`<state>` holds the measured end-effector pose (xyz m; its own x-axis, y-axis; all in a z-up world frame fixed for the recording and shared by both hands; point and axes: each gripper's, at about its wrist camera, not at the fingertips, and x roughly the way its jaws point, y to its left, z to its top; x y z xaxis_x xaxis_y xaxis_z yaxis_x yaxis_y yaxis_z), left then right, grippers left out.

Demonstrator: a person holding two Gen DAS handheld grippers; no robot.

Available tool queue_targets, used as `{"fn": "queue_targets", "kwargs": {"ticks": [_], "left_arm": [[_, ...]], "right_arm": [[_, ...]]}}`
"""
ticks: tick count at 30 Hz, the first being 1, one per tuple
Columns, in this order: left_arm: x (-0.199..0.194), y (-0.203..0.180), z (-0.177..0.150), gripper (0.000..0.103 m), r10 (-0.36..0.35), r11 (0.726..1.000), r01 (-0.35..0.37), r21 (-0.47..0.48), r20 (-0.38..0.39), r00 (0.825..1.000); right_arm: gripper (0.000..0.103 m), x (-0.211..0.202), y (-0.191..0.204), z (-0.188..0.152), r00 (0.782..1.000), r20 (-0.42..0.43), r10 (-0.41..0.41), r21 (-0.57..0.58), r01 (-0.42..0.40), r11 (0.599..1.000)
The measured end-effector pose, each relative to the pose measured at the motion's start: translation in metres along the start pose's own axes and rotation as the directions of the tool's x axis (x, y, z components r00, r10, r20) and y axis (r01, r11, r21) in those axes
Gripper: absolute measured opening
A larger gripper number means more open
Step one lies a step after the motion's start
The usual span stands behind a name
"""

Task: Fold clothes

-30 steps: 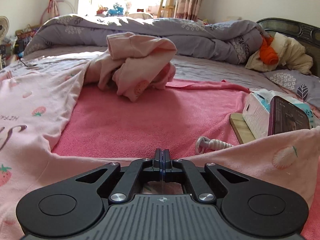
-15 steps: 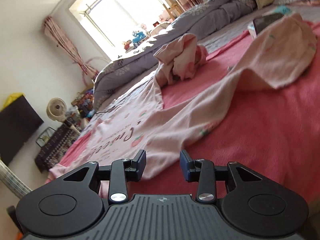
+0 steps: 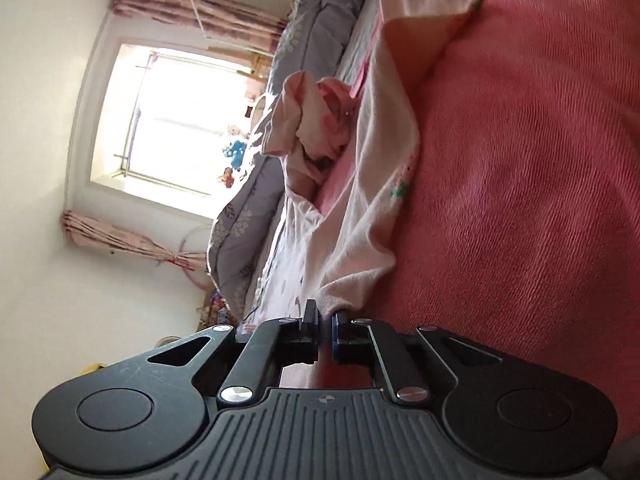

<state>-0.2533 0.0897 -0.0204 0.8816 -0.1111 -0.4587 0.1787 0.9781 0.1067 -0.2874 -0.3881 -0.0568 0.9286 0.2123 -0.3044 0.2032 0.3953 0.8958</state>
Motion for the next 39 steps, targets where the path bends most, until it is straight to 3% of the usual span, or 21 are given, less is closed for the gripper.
{"fn": "queue_targets", "kwargs": {"ticks": [4, 8, 11, 12, 13, 15, 17, 21, 24, 27, 29, 30, 31, 32, 34, 36, 39], "left_arm": [[0.001, 0.001, 0.0, 0.093, -0.005, 1.0, 0.005, 0.001, 0.002, 1.0], [0.0, 0.0, 0.0, 0.093, -0.005, 1.0, 0.005, -0.002, 0.002, 1.0], [0.0, 0.0, 0.0, 0.093, -0.005, 1.0, 0.005, -0.003, 0.005, 1.0], [0.0, 0.001, -0.001, 0.093, -0.005, 1.0, 0.005, -0.004, 0.006, 1.0], [0.0, 0.001, -0.001, 0.093, -0.005, 1.0, 0.005, -0.005, 0.007, 1.0], [0.0, 0.001, -0.001, 0.093, -0.004, 1.0, 0.004, -0.008, 0.009, 1.0], [0.0, 0.001, -0.002, 0.093, -0.003, 1.0, 0.003, -0.012, 0.012, 1.0], [-0.003, 0.002, -0.003, 0.093, -0.005, 1.0, 0.006, -0.02, 0.017, 1.0], [-0.015, 0.009, -0.001, 0.093, -0.002, 1.0, 0.003, -0.029, 0.023, 1.0], [-0.032, 0.022, 0.002, 0.093, 0.044, 0.999, -0.042, -0.035, 0.06, 0.997], [-0.039, 0.03, 0.008, 0.092, 0.105, 0.994, -0.102, -0.038, 0.086, 0.991], [-0.042, 0.032, 0.011, 0.092, 0.112, 0.993, -0.109, -0.041, 0.097, 0.989], [-0.044, 0.034, 0.014, 0.092, 0.119, 0.992, -0.115, -0.045, 0.108, 0.987], [-0.044, 0.034, 0.019, 0.092, 0.107, 0.994, -0.102, -0.041, 0.126, 0.986], [-0.043, 0.03, 0.028, 0.092, 0.077, 0.997, -0.073, -0.03, 0.157, 0.985], [-0.03, 0.018, 0.039, 0.092, 0.055, 0.998, -0.055, -0.005, 0.174, 0.983], [0.007, -0.012, 0.045, 0.093, 0.116, 0.986, -0.126, 0.106, 0.098, 0.988]], "right_arm": [[0.002, -0.014, 0.001, 0.005, 0.986, 0.068, -0.15, -0.132, 0.158, 0.979], [0.001, -0.017, -0.005, 0.002, 0.985, 0.059, -0.163, -0.188, 0.171, 0.967], [0.01, -0.023, 0.026, -0.011, 0.984, 0.076, -0.159, -0.395, 0.176, 0.902], [0.015, -0.024, 0.038, -0.017, 0.988, 0.067, -0.136, -0.472, 0.151, 0.869], [0.027, -0.023, 0.054, -0.027, 0.993, 0.047, -0.104, -0.563, 0.113, 0.819], [0.041, -0.014, 0.086, -0.054, 0.999, -0.009, -0.037, -0.713, 0.02, 0.7], [0.041, 0.005, 0.114, -0.09, 0.993, -0.114, 0.023, -0.815, -0.107, 0.57], [0.041, 0.052, 0.157, -0.159, 0.943, -0.329, 0.057, -0.858, -0.323, 0.399], [0.041, 0.075, 0.173, -0.201, 0.897, -0.441, 0.012, -0.852, -0.423, 0.307], [0.041, 0.08, 0.174, -0.228, 0.839, -0.544, -0.022, -0.807, -0.517, 0.285], [0.039, 0.083, 0.172, -0.236, 0.83, -0.556, -0.031, -0.796, -0.522, 0.308], [0.013, 0.085, 0.171, -0.239, 0.825, -0.565, -0.029, -0.785, -0.526, 0.328], [0.007, 0.087, 0.172, -0.239, 0.826, -0.562, -0.033, -0.78, -0.517, 0.352], [0.007, 0.082, 0.169, -0.235, 0.82, -0.572, -0.019, -0.765, -0.525, 0.374], [0.007, 0.077, 0.164, -0.226, 0.788, -0.616, -0.008, -0.719, -0.558, 0.414], [0.007, 0.084, 0.153, -0.225, 0.767, -0.64, -0.048, -0.709, -0.566, 0.421], [0.01, 0.082, 0.149, -0.219, 0.75, -0.66, -0.036, -0.691, -0.588, 0.421]]}}
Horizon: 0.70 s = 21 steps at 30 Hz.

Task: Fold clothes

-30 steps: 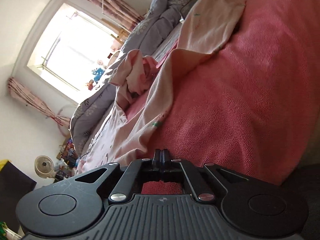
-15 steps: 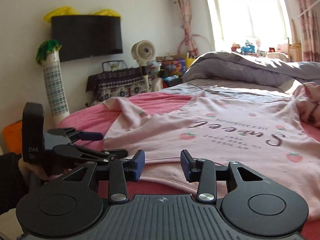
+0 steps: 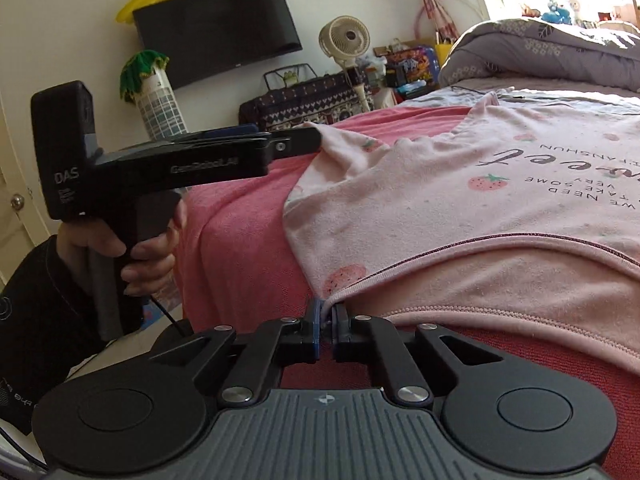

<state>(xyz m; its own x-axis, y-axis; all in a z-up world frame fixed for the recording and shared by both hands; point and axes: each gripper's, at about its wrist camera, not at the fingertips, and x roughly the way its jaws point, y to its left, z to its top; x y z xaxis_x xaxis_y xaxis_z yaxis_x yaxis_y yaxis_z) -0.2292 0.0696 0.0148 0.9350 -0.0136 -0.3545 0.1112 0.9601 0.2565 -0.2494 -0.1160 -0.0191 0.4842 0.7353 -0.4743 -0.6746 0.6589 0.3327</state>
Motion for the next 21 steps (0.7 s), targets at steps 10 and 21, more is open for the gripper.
{"fn": "queue_targets", "kwargs": {"ticks": [10, 21], "left_arm": [[-0.01, 0.037, -0.026, 0.094, 0.026, 0.997, -0.038, -0.065, -0.172, 0.985], [0.086, -0.058, 0.086, 0.101, -0.43, 0.892, 0.434, 0.125, -0.058, 0.901]], "right_arm": [[0.071, -0.089, -0.028, 0.028, 0.984, 0.169, -0.061, -0.164, 0.089, 0.982], [0.103, -0.027, -0.171, 0.102, 0.974, -0.186, -0.127, -0.4, 0.043, 0.916]]}}
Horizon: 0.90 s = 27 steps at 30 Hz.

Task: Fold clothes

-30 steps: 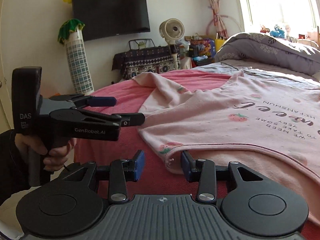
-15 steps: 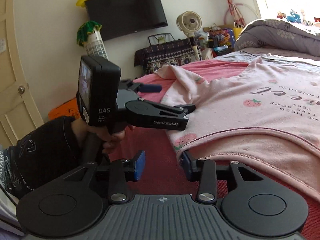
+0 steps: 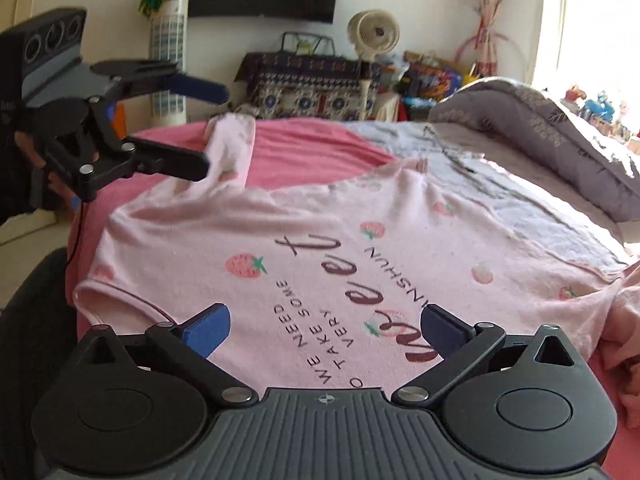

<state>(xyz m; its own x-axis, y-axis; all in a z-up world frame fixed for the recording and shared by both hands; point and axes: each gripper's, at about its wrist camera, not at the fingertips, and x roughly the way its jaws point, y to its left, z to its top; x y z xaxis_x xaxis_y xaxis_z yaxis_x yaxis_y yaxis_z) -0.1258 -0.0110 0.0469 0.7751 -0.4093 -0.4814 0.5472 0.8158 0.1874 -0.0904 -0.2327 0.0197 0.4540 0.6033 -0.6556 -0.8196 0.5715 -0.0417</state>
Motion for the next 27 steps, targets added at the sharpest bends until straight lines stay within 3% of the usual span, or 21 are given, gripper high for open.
{"fn": "queue_targets", "kwargs": {"ticks": [2, 4, 7, 9, 15, 23, 27], "left_arm": [[0.038, -0.001, -0.014, 0.101, -0.084, 0.996, 0.081, -0.025, -0.136, 0.987], [0.065, -0.001, -0.031, 0.103, -0.138, 0.99, 0.13, -0.048, -0.239, 0.961], [0.052, 0.014, -0.041, 0.103, -0.175, 0.981, 0.149, -0.127, -0.232, 0.957], [0.038, 0.012, -0.049, 0.103, -0.153, 0.988, 0.14, -0.071, -0.229, 0.961], [-0.016, 0.03, -0.078, 0.103, -0.142, 0.988, 0.125, -0.095, -0.197, 0.97], [-0.079, 0.034, -0.104, 0.103, -0.074, 0.992, 0.051, -0.118, -0.204, 0.976], [-0.107, 0.029, -0.096, 0.103, -0.012, 0.997, -0.005, -0.072, -0.236, 0.972]], "right_arm": [[0.103, 0.019, -0.013, -0.015, 0.995, -0.066, 0.075, 0.033, -0.073, 0.997], [0.103, 0.016, -0.018, -0.031, 0.994, 0.024, 0.106, 0.077, -0.108, 0.991], [0.103, 0.01, -0.017, -0.037, 0.995, 0.042, 0.096, 0.086, -0.099, 0.991], [0.103, 0.009, -0.009, -0.036, 0.998, 0.027, 0.063, 0.048, -0.065, 0.997], [0.103, 0.008, -0.011, -0.031, 0.997, 0.026, 0.079, 0.067, -0.08, 0.995], [0.103, 0.012, -0.012, -0.026, 0.997, 0.023, 0.073, 0.063, -0.074, 0.995], [0.103, 0.015, -0.013, -0.025, 0.997, 0.022, 0.073, 0.063, -0.074, 0.995]]}}
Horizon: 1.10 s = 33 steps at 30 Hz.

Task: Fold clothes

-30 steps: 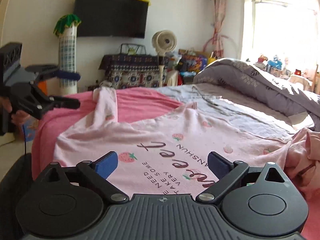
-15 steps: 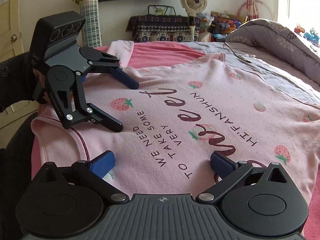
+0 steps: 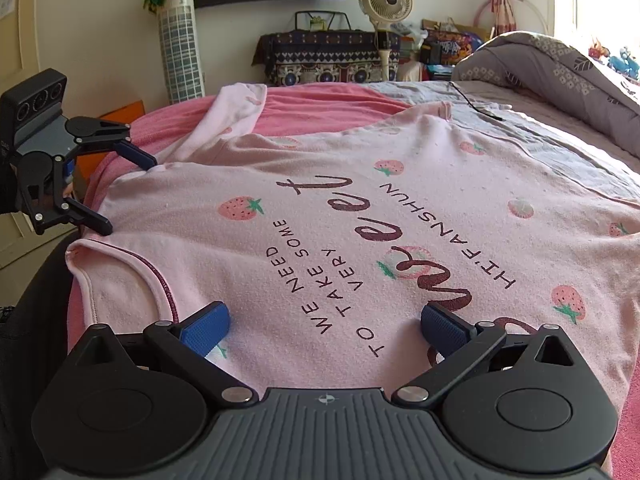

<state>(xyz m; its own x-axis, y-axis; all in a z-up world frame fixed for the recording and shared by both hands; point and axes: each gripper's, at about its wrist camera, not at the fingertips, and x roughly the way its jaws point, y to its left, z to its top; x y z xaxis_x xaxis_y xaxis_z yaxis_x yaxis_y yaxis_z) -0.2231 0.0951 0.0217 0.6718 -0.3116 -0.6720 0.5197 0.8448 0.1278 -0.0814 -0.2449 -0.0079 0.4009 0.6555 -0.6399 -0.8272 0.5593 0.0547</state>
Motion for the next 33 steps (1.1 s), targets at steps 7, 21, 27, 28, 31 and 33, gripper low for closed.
{"fn": "queue_targets", "kwargs": {"ticks": [7, 21, 27, 28, 31, 33], "left_arm": [[0.028, -0.035, 0.074, 0.103, -0.023, 0.992, 0.009, 0.127, 0.107, 0.994], [0.088, -0.028, 0.053, 0.103, -0.101, 0.995, 0.101, -0.007, -0.025, 0.995], [0.062, -0.021, 0.031, 0.103, -0.076, 0.997, 0.076, -0.006, -0.018, 0.997], [0.059, -0.021, 0.029, 0.103, -0.071, 0.997, 0.071, -0.01, -0.018, 0.997], [0.053, -0.021, 0.025, 0.103, -0.054, 0.998, 0.053, -0.014, -0.015, 0.998], [0.051, -0.02, 0.022, 0.103, -0.049, 0.998, 0.048, -0.025, -0.013, 0.999]], "right_arm": [[0.103, 0.001, 0.0, 0.0, 1.0, 0.0, -0.001, -0.001, 0.001, 1.0], [0.103, 0.002, 0.001, 0.0, 1.0, -0.002, -0.007, -0.006, 0.007, 1.0], [0.103, 0.002, 0.0, 0.0, 1.0, -0.001, -0.006, -0.005, 0.006, 1.0], [0.103, 0.001, 0.0, 0.0, 1.0, -0.001, -0.005, -0.005, 0.005, 1.0], [0.103, 0.002, 0.001, -0.001, 1.0, 0.0, -0.006, -0.005, 0.006, 1.0], [0.103, 0.001, 0.001, -0.001, 1.0, 0.0, -0.006, -0.005, 0.006, 1.0]]}}
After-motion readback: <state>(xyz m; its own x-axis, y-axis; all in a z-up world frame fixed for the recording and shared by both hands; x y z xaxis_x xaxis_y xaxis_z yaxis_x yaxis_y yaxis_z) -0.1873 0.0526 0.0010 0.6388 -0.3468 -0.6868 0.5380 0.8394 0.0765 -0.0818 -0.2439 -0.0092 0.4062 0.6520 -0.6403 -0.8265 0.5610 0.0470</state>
